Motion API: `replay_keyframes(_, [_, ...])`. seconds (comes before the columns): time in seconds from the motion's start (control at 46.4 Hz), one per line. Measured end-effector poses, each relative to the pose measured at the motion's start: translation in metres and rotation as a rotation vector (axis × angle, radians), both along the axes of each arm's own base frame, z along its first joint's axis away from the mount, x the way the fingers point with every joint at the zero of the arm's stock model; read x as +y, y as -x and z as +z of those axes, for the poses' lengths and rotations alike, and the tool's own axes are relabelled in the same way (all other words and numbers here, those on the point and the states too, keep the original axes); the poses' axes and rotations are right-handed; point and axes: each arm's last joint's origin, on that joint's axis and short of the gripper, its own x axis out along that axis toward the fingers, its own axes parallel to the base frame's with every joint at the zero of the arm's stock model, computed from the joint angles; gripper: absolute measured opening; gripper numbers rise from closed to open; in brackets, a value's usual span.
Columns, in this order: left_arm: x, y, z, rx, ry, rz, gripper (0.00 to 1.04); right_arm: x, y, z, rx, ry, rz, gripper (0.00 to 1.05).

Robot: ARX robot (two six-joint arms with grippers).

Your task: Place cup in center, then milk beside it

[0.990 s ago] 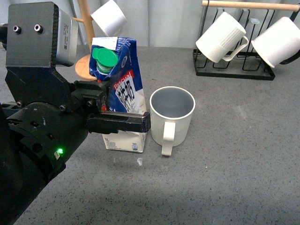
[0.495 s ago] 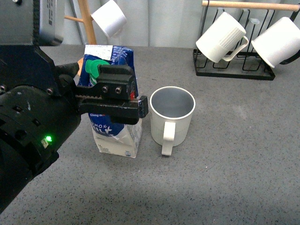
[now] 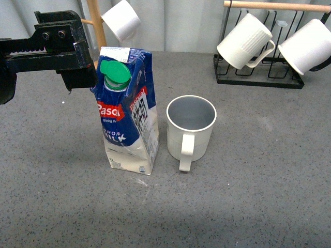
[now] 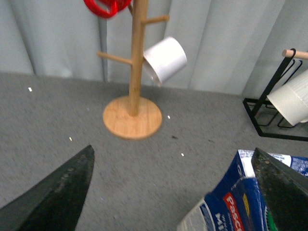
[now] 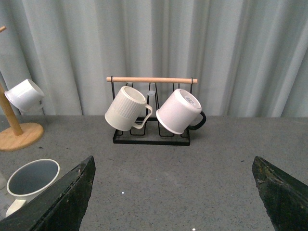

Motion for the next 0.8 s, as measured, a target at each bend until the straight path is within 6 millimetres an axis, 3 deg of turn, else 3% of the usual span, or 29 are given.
replay_keyframes(0.086, [0.012, 0.011, 0.003, -0.099, -0.039, 0.000, 0.79, 0.000, 0.000, 0.000, 0.000, 0.000, 0.000, 0.95])
replay_keyframes(0.258, [0.042, 0.040, 0.008, -0.111, -0.074, 0.008, 0.43, 0.000, 0.000, 0.000, 0.000, 0.000, 0.000, 0.95])
replay_keyframes(0.452, [0.061, 0.064, 0.020, -0.109, -0.081, 0.016, 0.04, 0.000, 0.000, 0.000, 0.000, 0.000, 0.000, 0.95])
replay_keyframes(0.797, [0.076, 0.090, 0.021, -0.111, -0.085, 0.016, 0.04, 0.000, 0.000, 0.000, 0.000, 0.000, 0.000, 0.95])
